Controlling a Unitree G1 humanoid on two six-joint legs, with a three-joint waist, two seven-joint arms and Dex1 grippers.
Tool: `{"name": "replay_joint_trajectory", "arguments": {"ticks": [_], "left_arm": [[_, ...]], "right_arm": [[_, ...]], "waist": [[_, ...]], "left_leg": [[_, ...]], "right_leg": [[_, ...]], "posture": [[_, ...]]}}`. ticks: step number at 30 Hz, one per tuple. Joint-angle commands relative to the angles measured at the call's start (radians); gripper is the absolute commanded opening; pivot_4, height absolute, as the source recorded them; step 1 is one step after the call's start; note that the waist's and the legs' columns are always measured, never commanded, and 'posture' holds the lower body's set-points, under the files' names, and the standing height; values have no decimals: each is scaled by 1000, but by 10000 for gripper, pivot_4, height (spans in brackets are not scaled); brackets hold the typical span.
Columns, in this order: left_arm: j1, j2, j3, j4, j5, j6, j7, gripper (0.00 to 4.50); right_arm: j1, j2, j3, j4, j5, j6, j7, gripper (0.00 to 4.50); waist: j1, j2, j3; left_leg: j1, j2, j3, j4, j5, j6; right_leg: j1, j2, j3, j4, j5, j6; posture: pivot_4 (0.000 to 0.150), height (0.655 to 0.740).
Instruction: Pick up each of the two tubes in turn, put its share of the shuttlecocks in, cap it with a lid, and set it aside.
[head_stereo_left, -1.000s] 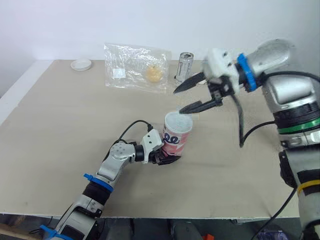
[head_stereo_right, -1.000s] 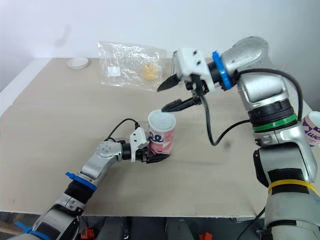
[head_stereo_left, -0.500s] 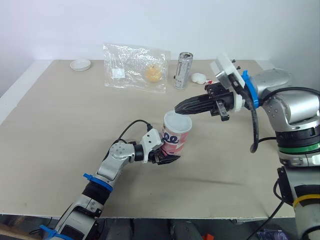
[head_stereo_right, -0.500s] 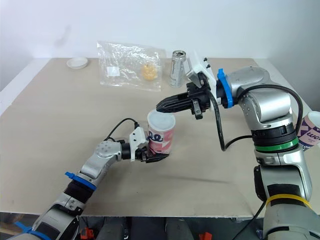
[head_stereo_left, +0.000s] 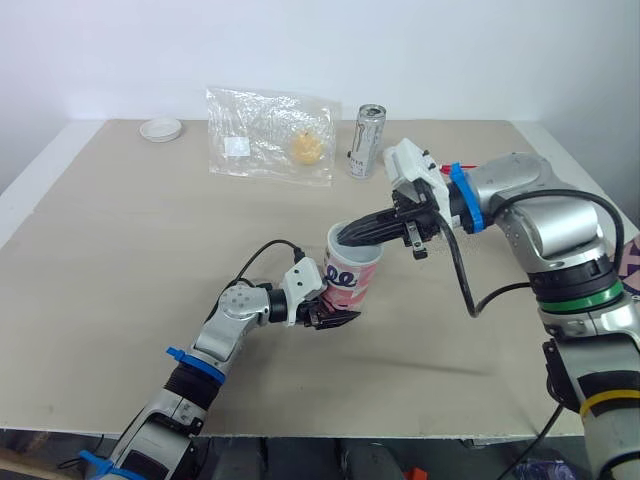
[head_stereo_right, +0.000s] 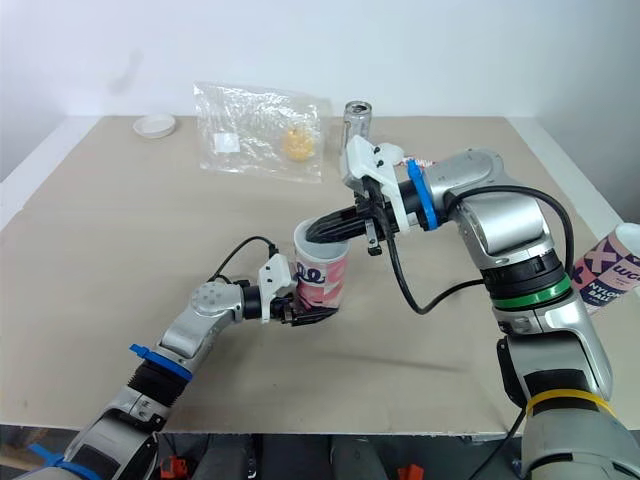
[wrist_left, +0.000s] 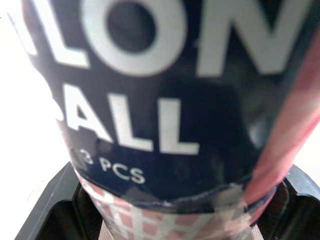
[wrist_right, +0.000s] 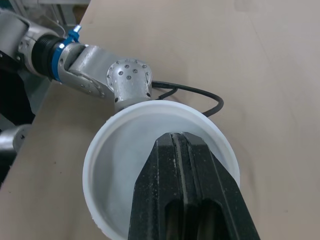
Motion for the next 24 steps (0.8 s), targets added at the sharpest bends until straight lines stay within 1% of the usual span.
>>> {"name": "replay_joint_trajectory", "arguments": {"ticks": [1, 6, 11, 18, 21, 24], "left_arm": [[16, 11, 11, 16, 15, 23, 23, 33442], [18, 9, 9, 16, 15, 24, 26, 33442], [16, 9, 10, 16, 13, 25, 30, 33442], [15, 10, 10, 15, 13, 30, 30, 33442], [13, 9, 11, 17, 14, 28, 30, 33442], [8, 10, 14, 18, 12, 27, 29, 33442]], "right_arm": [[-10, -6, 51, 8, -58, -16, 12, 277], [-10, -6, 89, 10, -100, -9, 18, 277], [1, -17, 119, 9, -131, -2, 34, 277], [16, -30, 146, 6, -173, -39, 59, 277], [4, -15, 103, 11, -126, -15, 74, 277], [-52, 10, -19, 54, -16, 63, 73, 277]], "waist": [[0, -1, 0], [-2, -2, -1], [-2, -6, -4], [-3, -8, -7], [-5, -8, -7], [-5, -8, -7]], "left_leg": [[0, 0, 0, 0, 0, 0], [1, 0, 0, 0, 0, 0], [3, 0, 0, 0, 0, 0], [7, 0, 1, -4, 0, -1], [9, 0, 1, -5, -1, -1], [9, 0, 1, -6, -1, -1]], "right_leg": [[0, 0, 0, 0, 0, 0], [0, 0, 0, 0, 0, 0], [1, 0, 0, 0, 0, -1], [2, -1, 0, 0, -1, -2], [2, -1, 0, -2, -1, -2], [3, -1, 0, -2, -1, -3]], "posture": [[1500, 7400], [1500, 7400], [1500, 7400], [1500, 7400], [1500, 7400], [1500, 7400]]}}
